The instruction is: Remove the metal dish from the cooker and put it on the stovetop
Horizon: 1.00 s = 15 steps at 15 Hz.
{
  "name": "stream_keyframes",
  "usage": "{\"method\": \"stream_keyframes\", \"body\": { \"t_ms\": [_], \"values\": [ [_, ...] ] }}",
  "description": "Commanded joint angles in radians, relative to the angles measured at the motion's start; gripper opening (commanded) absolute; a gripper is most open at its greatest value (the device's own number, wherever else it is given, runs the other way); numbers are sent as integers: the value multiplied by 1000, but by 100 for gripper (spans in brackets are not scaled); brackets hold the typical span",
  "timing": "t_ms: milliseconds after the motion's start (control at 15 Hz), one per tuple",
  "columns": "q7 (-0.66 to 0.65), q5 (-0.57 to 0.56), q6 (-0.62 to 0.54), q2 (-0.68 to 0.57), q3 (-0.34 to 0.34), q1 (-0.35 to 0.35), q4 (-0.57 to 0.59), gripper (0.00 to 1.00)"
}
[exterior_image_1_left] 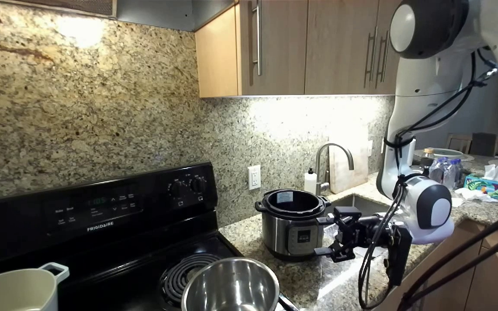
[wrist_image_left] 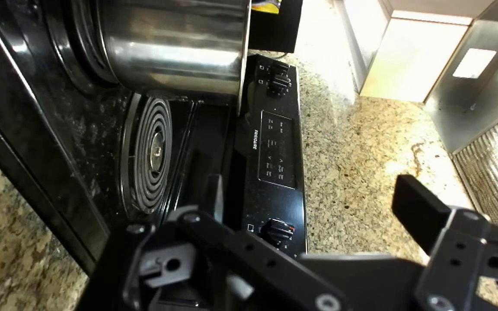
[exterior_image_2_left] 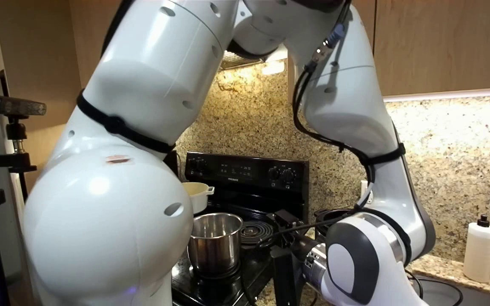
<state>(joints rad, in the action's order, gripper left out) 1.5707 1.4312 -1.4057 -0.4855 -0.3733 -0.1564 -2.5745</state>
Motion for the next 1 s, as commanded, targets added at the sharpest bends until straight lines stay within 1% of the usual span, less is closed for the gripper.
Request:
{"method": "stream_keyframes", "body": {
  "t_ms": [0, 133, 333, 400, 467, 600, 667, 733, 867, 933],
  "values": [
    [12, 28, -184, 249, -50, 108, -158, 100],
    [-7, 31, -298, 357, -52, 160, -201, 100],
    [-13, 70, -481, 518, -13, 232, -266, 100],
    [-12, 85, -553, 572, 83, 178, -283, 100],
    [-20, 117, -577, 528, 123, 184, -204, 100],
    [-16, 186, -676, 603, 212, 193, -203, 100],
    [-14, 220, -735, 673, 256, 200, -237, 100],
    [-7, 255, -795, 758, 300, 207, -294, 100],
    [-45, 318, -896, 740, 392, 226, -205, 100],
    [-69, 347, -964, 774, 436, 236, -203, 100]
  ]
}}
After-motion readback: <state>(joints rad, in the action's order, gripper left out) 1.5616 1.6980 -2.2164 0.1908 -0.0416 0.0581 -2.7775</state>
